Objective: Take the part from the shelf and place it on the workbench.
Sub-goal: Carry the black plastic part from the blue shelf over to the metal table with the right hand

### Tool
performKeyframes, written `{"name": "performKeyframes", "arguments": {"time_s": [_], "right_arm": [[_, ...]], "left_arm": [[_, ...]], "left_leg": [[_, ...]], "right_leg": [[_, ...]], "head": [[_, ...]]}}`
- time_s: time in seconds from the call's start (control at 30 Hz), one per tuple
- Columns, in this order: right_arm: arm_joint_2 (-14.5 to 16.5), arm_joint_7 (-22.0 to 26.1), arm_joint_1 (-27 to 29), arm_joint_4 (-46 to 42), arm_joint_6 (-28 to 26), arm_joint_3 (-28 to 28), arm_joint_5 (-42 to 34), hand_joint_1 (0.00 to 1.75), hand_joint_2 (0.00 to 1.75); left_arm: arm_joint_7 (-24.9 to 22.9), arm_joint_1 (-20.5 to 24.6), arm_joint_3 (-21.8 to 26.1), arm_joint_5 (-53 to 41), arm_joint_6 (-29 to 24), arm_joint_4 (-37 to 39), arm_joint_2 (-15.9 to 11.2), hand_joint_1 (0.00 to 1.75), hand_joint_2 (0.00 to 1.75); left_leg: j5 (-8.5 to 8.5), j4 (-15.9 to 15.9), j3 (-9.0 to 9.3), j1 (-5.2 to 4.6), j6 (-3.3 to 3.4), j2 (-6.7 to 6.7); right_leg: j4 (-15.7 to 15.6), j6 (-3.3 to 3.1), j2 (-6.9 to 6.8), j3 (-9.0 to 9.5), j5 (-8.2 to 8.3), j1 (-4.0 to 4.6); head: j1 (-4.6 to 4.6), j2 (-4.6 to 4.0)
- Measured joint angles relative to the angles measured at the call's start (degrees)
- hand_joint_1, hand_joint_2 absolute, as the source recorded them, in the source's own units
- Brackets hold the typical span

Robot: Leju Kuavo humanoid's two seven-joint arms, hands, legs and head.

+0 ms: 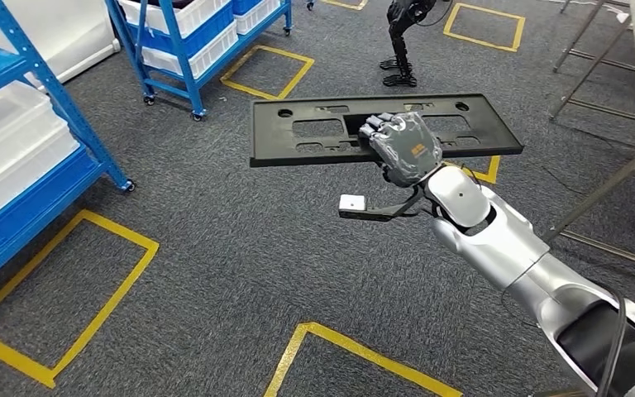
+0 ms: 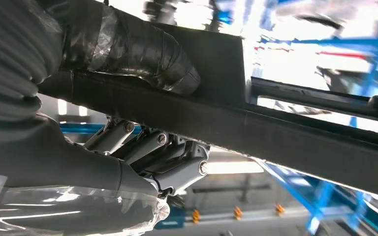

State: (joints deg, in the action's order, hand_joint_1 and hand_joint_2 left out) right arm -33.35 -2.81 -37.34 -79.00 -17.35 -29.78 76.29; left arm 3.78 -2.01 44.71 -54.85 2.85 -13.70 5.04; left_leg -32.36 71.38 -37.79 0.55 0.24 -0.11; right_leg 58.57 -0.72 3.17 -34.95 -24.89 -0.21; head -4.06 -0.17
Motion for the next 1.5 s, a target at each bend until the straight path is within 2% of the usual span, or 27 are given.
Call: {"name": "performKeyframes", "arguments": {"time_s": [0.07,0.13,0.2,0.23,0.3,0.37,0.4,0.47,0.53,0.6,0.67,0.73,0.8,0.87,0.9,0.93,0.97,1.03,1.1,1.17,1.23,1.27,1.33,1.37,1.43,1.47,1.5], "right_arm": [[-2.2,-0.2,1.7,-1.0,0.0,1.3,-0.4,1.75,1.75],[-3.9,-0.1,2.9,-1.8,0.1,2.8,-0.4,1.75,1.75],[-5.7,-0.1,4.4,-2.4,0.0,4.0,-0.4,1.75,1.75],[-6.6,-0.1,5.2,-2.6,0.0,4.7,-0.4,1.75,1.75],[-8.3,-0.1,6.4,-3.1,-0.1,6.1,-0.6,1.75,1.75],[-9.3,-0.1,7.4,-3.5,-0.1,7.4,-0.9,1.75,1.75],[-9.7,-0.1,8.3,-3.8,0.0,8.1,-1.1,1.75,1.75],[-10.7,0.1,10.5,-4.2,0.4,9.6,-1.6,1.75,1.75],[-11.7,0.5,12.3,-4.5,0.8,11.6,-2.1,1.75,1.75],[-12.5,0.9,13.2,-4.6,0.9,14.0,-2.5,1.75,1.75],[-13.2,1.3,13.7,-4.7,1.0,16.0,-2.8,1.75,1.75],[-13.8,1.3,14.2,-4.7,1.0,17.0,-2.9,1.75,1.75],[-14.4,1.3,14.6,-4.9,1.1,17.8,-3.0,1.75,1.75],[-14.7,1.3,14.8,-5.2,1.2,18.2,-3.0,1.75,1.75],[-14.7,1.3,14.9,-5.2,1.3,18.3,-3.0,1.75,1.75],[-14.7,1.3,15.1,-5.2,1.5,18.3,-3.1,1.75,1.75],[-14.7,1.3,15.3,-5.2,1.7,18.4,-3.2,1.75,1.75],[-14.8,1.3,15.8,-5.3,1.8,19.0,-3.7,1.75,1.75],[-15.0,1.6,16.4,-5.4,2.0,20.4,-4.7,1.75,1.75],[-15.1,2.1,16.9,-5.6,2.2,21.8,-5.3,1.75,1.75],[-15.4,2.5,17.7,-5.7,2.6,23.0,-5.6,1.75,1.75],[-15.6,2.7,18.2,-5.7,2.8,23.6,-5.7,1.75,1.75],[-16.0,2.9,18.6,-5.9,3.1,24.9,-5.9,1.75,1.75],[-16.1,3.0,18.5,-5.9,3.3,25.3,-5.9,1.75,1.75],[-15.8,3.2,18.0,-5.8,3.9,25.5,-5.7,1.75,1.75],[-15.5,3.3,17.6,-5.7,4.2,25.2,-5.4,1.75,1.75],[-15.2,3.3,17.2,-5.5,4.6,24.9,-5.0,1.75,1.75]], "left_arm": [[0.2,-0.3,0.0,-0.6,-0.2,0.0,0.2,0.00,1.75],[0.1,-0.5,0.0,-1.1,-0.5,0.0,0.6,0.00,1.75],[0.1,-0.4,0.0,-1.5,-0.6,0.0,0.9,0.00,1.75],[0.1,-0.4,0.0,-1.6,-0.7,0.0,1.0,0.00,1.75],[0.1,-0.4,0.0,-1.9,-0.9,-0.1,1.3,0.00,1.75],[0.0,-0.6,0.0,-2.2,-1.0,-0.1,1.5,0.00,1.75],[-0.1,-0.6,0.0,-2.5,-1.1,-0.1,1.6,0.00,1.75],[-0.2,-0.6,0.0,-3.0,-1.1,-0.1,1.8,0.00,1.75],[-0.2,-0.6,0.1,-3.5,-1.2,-0.2,2.1,0.00,1.75],[-0.2,-0.6,0.1,-3.8,-1.3,-0.3,2.3,0.00,1.75],[-0.2,-0.5,0.2,-3.9,-1.3,-0.4,2.5,0.00,1.75],[-0.2,-0.4,0.2,-4.0,-1.3,-0.5,2.6,0.00,1.75],[-0.2,-0.3,0.2,-4.1,-1.4,-0.6,2.7,0.00,1.75],[-0.2,-0.3,0.2,-4.3,-1.4,-0.7,2.8,0.00,1.75],[-0.2,-0.3,0.2,-4.4,-1.4,-0.7,2.8,0.00,1.75],[-0.2,-0.4,0.2,-4.5,-1.3,-0.7,2.9,0.00,1.75],[-0.2,-0.4,0.2,-4.6,-1.3,-0.7,2.9,0.00,1.75],[-0.3,-0.5,0.2,-5.0,-1.3,-0.7,2.9,0.00,1.75],[-0.4,-0.6,0.2,-5.4,-1.3,-0.8,2.9,0.00,1.75],[-0.5,-0.6,0.3,-5.8,-1.3,-0.9,3.0,0.00,1.75],[-0.5,-0.5,0.3,-6.2,-1.3,-1.1,3.2,0.00,1.75],[-0.6,-0.4,0.3,-6.4,-1.3,-1.3,3.3,0.00,1.75],[-0.6,-0.4,0.4,-6.6,-1.3,-1.5,3.5,0.00,1.75],[-0.6,-0.5,0.5,-6.7,-1.2,-1.7,3.5,0.00,1.75],[-0.6,-0.6,0.7,-6.7,-1.2,-1.9,3.5,0.00,1.75],[-0.6,-0.6,0.9,-6.7,-1.1,-2.1,3.5,0.00,1.75],[-0.6,-0.6,1.1,-6.8,-0.9,-2.2,3.5,0.00,1.75]], "left_leg": [[3.36,-7.2,3.20,0.40,-0.01,-2.52],[3.89,-10.4,4.74,0.55,0.19,-4.35],[3.81,-10.7,4.93,0.40,0.69,-3.35],[3.95,-10.9,5.07,0.40,1.04,-2.55],[4.23,-11.5,5.34,0.55,1.72,-1.04],[4.21,-11.6,5.45,0.38,2.08,0.47],[4.12,-11.7,5.47,0.29,2.16,1.25],[3.85,-11.6,5.62,0.20,2.25,2.65],[3.46,-11.7,6.03,0.11,2.11,3.90],[3.03,-11.8,6.54,-0.21,1.75,5.04],[2.74,-12.1,6.98,-0.51,1.29,6.15],[2.38,-12.3,7.45,-0.51,0.76,7.05],[0.85,-10.4,6.95,-0.41,0.37,5.21],[-2.32,-4.0,3.92,-0.36,0.38,1.96],[-3.80,0.0,1.72,-0.40,0.50,1.06],[-4.40,2.9,-0.12,-0.46,0.64,0.70],[-3.85,4.0,-1.19,-0.55,0.85,0.52],[0.32,-0.1,-0.33,-0.80,1.57,-0.19],[4.26,-7.6,2.48,-0.89,2.49,-2.74],[5.19,-11.2,4.09,-0.90,2.77,-4.19],[5.34,-12.1,4.67,-0.93,2.73,-3.02],[5.57,-12.8,5.02,-0.88,2.89,-2.28],[6.03,-13.9,5.67,-0.73,3.20,-0.77],[6.07,-14.2,5.84,-0.80,3.27,-0.04],[5.93,-14.3,5.90,-0.87,3.23,1.46],[5.80,-14.2,5.94,-0.86,3.13,2.25],[5.66,-14.2,6.02,-0.84,2.97,3.04]], "right_leg": [[1.0,0.57,1.44,-0.34,-0.53,-0.18],[1.7,1.30,2.96,-1.03,-0.68,-0.32],[1.6,2.04,4.51,-1.42,-0.36,-0.55],[1.6,2.35,4.46,-1.56,-0.37,-0.64],[4.1,2.83,1.74,-2.85,-1.89,-0.46],[10.6,3.28,-1.83,-6.08,-5.17,-0.43],[14.1,3.45,-2.56,-7.84,-6.51,-0.54],[16.6,3.53,-3.02,-9.04,-6.42,-0.70],[10.4,3.31,-4.07,-5.74,-2.94,-0.67],[3.4,2.76,-6.45,-2.03,-0.68,-0.10],[1.3,2.12,-7.15,-1.10,-0.59,0.48],[0.9,1.51,-5.73,-0.97,-0.38,0.36],[0.5,0.83,-4.46,-0.63,-0.23,0.02],[0.3,0.30,-3.20,-0.41,-0.24,-0.03],[0.3,0.12,-2.48,-0.39,-0.29,0.07],[0.4,0.02,-1.70,-0.35,-0.34,0.20],[0.5,-0.07,-0.87,-0.30,-0.41,0.35],[0.6,-0.17,0.80,-0.09,-0.56,0.60],[0.8,-0.05,2.29,-0.02,-0.74,0.59],[0.9,0.45,3.61,-0.29,-0.69,0.25],[0.7,1.20,4.94,-0.52,-0.45,-0.06],[0.9,1.52,4.55,-0.66,-0.63,-0.07],[4.1,2.09,1.57,-2.24,-2.57,-0.03],[7.3,2.38,-0.43,-3.83,-4.20,-0.18],[13.9,3.06,-2.33,-7.34,-6.72,-0.78],[15.2,3.40,-2.74,-8.16,-6.66,-1.18],[14.4,3.74,-3.09,-7.84,-5.55,-1.60]], "head": [[-0.02,0.00],[-0.02,0.00],[0.00,0.00],[-0.02,0.00],[-0.06,0.00],[-0.07,0.00],[-0.06,0.00],[-0.07,0.00],[-0.07,0.00],[-0.06,0.00],[-0.05,0.00],[-0.03,0.00],[-0.03,0.00],[-0.02,0.00],[-0.02,0.00],[-0.02,0.00],[-0.02,0.00],[-0.02,0.00],[-0.04,0.00],[-0.05,0.00],[-0.02,0.00],[-0.04,0.00],[-0.08,0.00],[-0.10,0.00],[-0.09,0.00],[-0.09,0.00],[-0.09,0.00]]}}
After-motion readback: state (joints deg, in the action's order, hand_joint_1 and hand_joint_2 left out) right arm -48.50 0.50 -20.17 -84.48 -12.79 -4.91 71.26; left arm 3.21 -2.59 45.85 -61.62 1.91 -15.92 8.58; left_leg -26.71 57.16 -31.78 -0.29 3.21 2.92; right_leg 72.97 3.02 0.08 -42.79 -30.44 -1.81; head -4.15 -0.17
